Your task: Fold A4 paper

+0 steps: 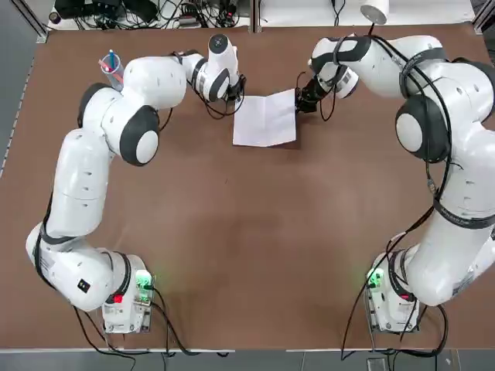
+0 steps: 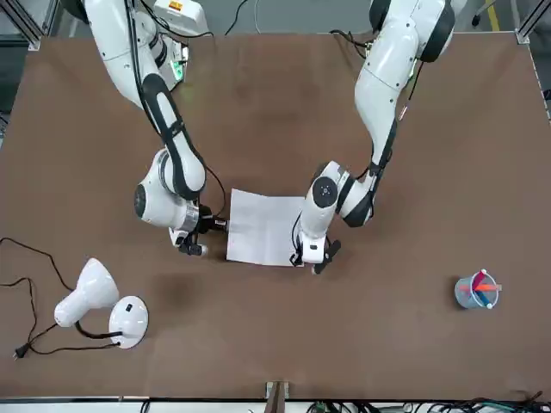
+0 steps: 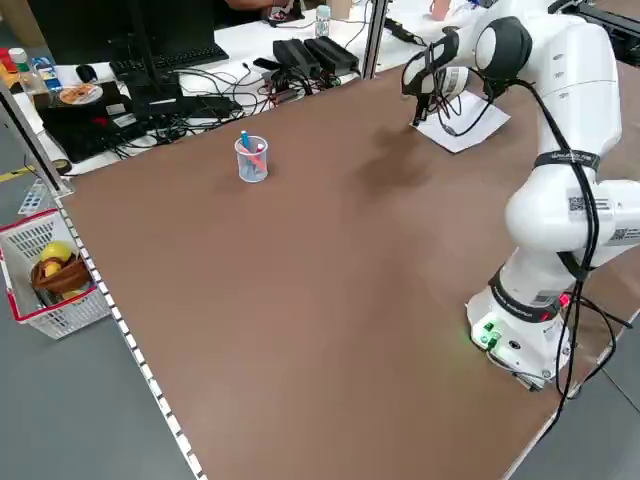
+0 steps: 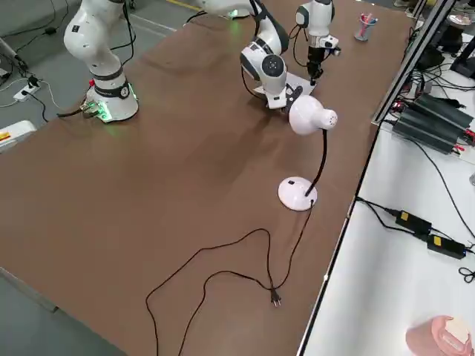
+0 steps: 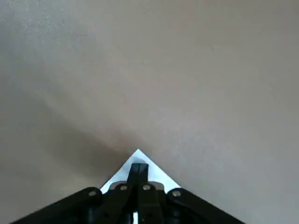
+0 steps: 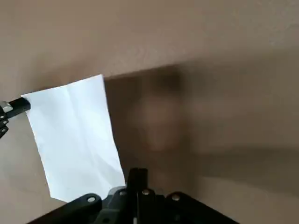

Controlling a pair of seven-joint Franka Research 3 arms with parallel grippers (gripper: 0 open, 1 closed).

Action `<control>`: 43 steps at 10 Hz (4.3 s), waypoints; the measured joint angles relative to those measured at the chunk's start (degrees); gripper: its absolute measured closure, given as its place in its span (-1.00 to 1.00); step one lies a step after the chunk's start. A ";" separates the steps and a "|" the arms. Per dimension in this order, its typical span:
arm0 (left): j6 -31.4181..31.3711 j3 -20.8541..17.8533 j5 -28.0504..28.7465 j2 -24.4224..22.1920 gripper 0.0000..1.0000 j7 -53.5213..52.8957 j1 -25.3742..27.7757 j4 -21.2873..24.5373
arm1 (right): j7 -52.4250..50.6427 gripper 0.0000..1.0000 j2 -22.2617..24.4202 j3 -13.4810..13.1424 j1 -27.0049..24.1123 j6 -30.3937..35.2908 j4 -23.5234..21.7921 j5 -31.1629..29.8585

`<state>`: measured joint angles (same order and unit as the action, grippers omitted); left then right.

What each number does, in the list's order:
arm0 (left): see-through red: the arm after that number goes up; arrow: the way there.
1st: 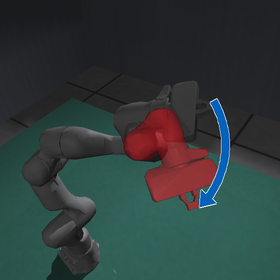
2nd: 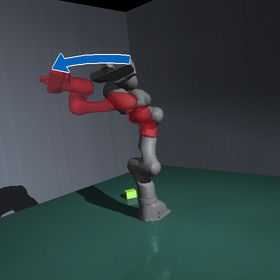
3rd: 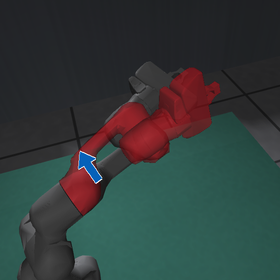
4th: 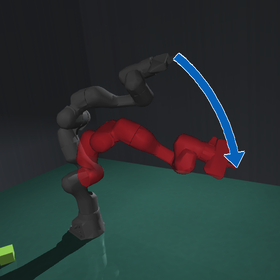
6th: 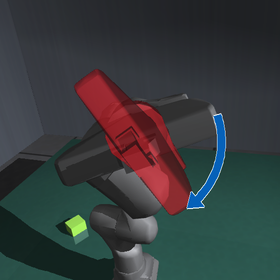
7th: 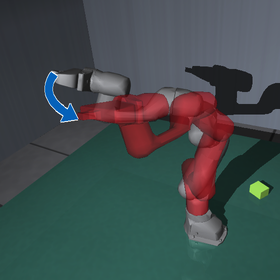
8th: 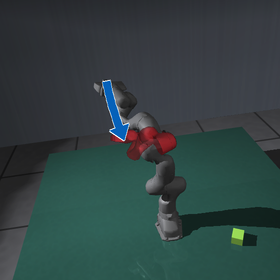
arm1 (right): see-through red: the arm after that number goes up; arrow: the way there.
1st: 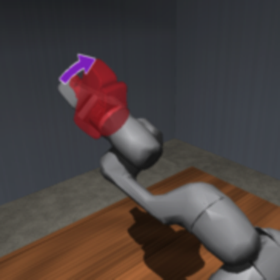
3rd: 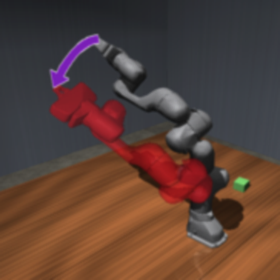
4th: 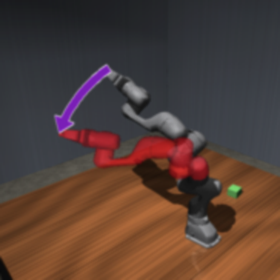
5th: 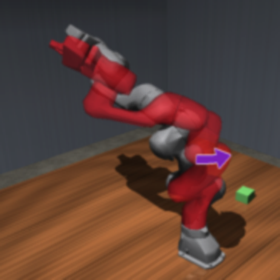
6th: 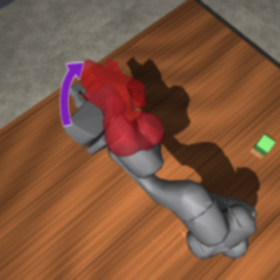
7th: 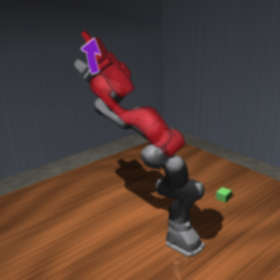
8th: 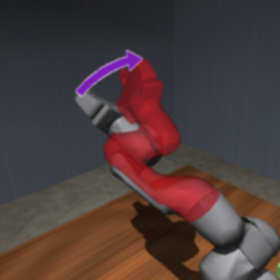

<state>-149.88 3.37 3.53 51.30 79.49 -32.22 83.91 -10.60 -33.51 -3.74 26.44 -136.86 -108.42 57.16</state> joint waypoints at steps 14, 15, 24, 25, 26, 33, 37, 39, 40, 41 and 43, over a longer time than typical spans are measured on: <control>-0.04 0.00 0.00 0.00 0.98 0.00 0.01 0.01 | 1.54 0.98 2.11 0.96 -0.78 6.66 1.44 2.40; -0.04 0.00 0.00 0.00 0.98 0.00 0.01 0.01 | 2.43 0.98 2.14 1.61 -0.72 6.66 1.95 2.43; -0.06 0.00 0.00 0.00 0.98 0.00 0.01 0.01 | 4.37 0.98 2.16 4.19 1.54 5.81 4.73 10.36; -0.06 0.00 0.00 0.00 0.98 0.00 0.01 0.01 | 4.37 0.98 2.05 4.19 1.83 5.32 4.74 10.44; -0.07 0.00 0.00 0.00 0.98 0.00 0.02 0.01 | 4.37 0.98 1.87 4.19 1.93 4.71 4.78 10.46; -0.15 0.01 0.00 0.00 0.98 0.00 0.06 0.03 | 4.36 0.98 -1.67 4.28 4.06 0.58 6.56 12.14; -1.25 -0.02 0.00 0.16 0.98 0.00 0.39 0.10 | 4.36 0.98 -3.21 4.28 4.66 -0.56 8.26 12.60; -1.45 -0.03 0.00 0.19 0.98 0.00 0.46 0.10 | 4.36 0.98 -4.22 4.30 5.58 -2.07 8.82 13.12; -1.56 -0.03 0.00 0.21 0.98 0.00 0.50 0.10 | 4.35 0.98 -4.77 4.31 6.17 -2.63 9.01 13.65; -1.63 -0.04 0.00 0.22 0.98 0.00 0.52 0.10 | 4.35 0.98 -5.17 4.33 6.81 -3.22 9.30 13.79; -1.69 -0.06 0.00 0.24 0.98 0.00 0.53 0.10 | 4.35 0.98 -5.79 4.34 7.94 -3.73 9.84 13.89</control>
<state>-151.57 3.31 3.53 51.54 79.49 -31.69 84.00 -6.25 -39.30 0.60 34.38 -140.59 -98.58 71.06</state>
